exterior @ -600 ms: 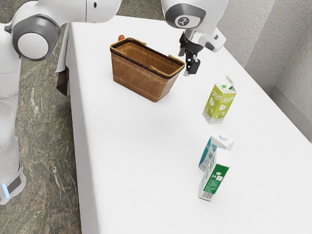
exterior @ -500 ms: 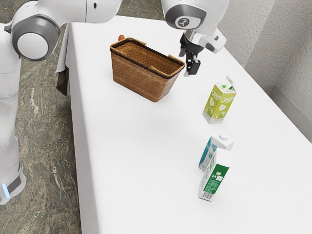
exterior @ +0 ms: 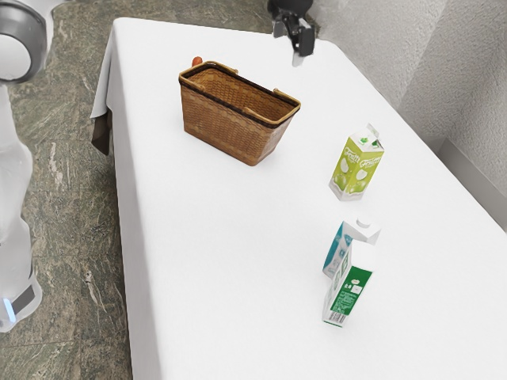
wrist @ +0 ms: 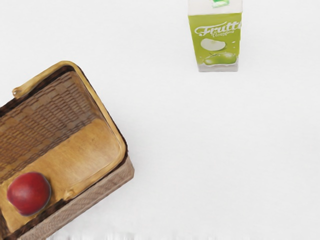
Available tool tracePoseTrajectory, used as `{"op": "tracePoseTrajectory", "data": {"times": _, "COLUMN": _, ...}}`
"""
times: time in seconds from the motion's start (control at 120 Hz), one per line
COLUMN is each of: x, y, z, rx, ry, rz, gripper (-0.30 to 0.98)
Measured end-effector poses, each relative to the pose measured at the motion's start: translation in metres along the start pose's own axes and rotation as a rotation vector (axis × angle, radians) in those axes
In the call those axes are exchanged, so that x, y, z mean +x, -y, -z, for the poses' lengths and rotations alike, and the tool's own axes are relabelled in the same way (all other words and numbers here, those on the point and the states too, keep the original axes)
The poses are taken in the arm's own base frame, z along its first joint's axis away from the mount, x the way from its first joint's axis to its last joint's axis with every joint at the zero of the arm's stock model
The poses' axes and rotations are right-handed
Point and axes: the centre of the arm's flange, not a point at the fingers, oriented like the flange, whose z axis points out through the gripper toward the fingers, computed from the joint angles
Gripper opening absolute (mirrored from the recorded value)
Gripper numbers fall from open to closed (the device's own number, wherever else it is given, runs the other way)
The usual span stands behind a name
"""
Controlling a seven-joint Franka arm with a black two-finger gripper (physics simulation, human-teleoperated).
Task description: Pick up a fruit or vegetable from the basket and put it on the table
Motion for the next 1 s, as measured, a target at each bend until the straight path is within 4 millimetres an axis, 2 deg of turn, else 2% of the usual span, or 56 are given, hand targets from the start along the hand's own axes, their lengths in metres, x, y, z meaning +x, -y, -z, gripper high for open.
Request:
{"op": "tracePoseTrajectory", "data": {"times": 0.025, "x": -0.008, "y": 0.014, "z": 0.009, "rx": -0.004, "ry": 0.008, "rz": 0.066, "gripper": 0.69}}
{"op": "tracePoseTrajectory", "data": {"times": 0.067, "x": -0.017, "y": 0.023, "z": 0.013, "rx": -0.006, "ry": 0.039, "rz": 0.149, "gripper": 0.69}}
{"op": "tracePoseTrajectory", "data": {"times": 0.133, "x": -0.022, "y": 0.037, "z": -0.006, "rx": 0.019, "ry": 0.112, "rz": 0.279, "gripper": 0.69}}
{"op": "tracePoseTrajectory", "data": {"times": 0.183, "x": -0.014, "y": 0.047, "z": -0.015, "rx": 0.029, "ry": 0.118, "rz": 0.377, "gripper": 0.69}}
{"op": "tracePoseTrajectory", "data": {"times": 0.275, "x": 0.005, "y": 0.063, "z": -0.009, "rx": 0.015, "ry": 0.081, "rz": 0.543, "gripper": 0.69}}
{"op": "tracePoseTrajectory", "data": {"times": 0.342, "x": 0.012, "y": 0.071, "z": -0.022, "rx": 0.013, "ry": 0.101, "rz": 0.641, "gripper": 0.69}}
{"op": "tracePoseTrajectory", "data": {"times": 0.442, "x": 0.023, "y": 0.083, "z": -0.072, "rx": 0.050, "ry": 0.178, "rz": 0.755, "gripper": 0.69}}
{"op": "tracePoseTrajectory", "data": {"times": 0.483, "x": 0.024, "y": 0.092, "z": -0.086, "rx": 0.079, "ry": 0.192, "rz": 0.790, "gripper": 0.69}}
{"op": "tracePoseTrajectory", "data": {"times": 0.567, "x": 0.024, "y": 0.110, "z": -0.097, "rx": 0.130, "ry": 0.194, "rz": 0.853, "gripper": 0.69}}
{"op": "tracePoseTrajectory", "data": {"times": 0.725, "x": 0.018, "y": 0.134, "z": -0.103, "rx": 0.180, "ry": 0.216, "rz": 0.937, "gripper": 0.69}}
{"op": "tracePoseTrajectory", "data": {"times": 0.792, "x": 0.015, "y": 0.137, "z": -0.101, "rx": 0.185, "ry": 0.222, "rz": 0.957, "gripper": 0.69}}
{"op": "tracePoseTrajectory", "data": {"times": 0.858, "x": 0.015, "y": 0.131, "z": -0.100, "rx": 0.186, "ry": 0.226, "rz": 0.953, "gripper": 0.69}}
{"op": "tracePoseTrajectory", "data": {"times": 0.925, "x": 0.015, "y": 0.115, "z": -0.098, "rx": 0.182, "ry": 0.234, "rz": 0.926, "gripper": 0.69}}
{"op": "tracePoseTrajectory", "data": {"times": 1.0, "x": 0.015, "y": 0.087, "z": -0.094, "rx": 0.173, "ry": 0.236, "rz": 0.873, "gripper": 0.69}}
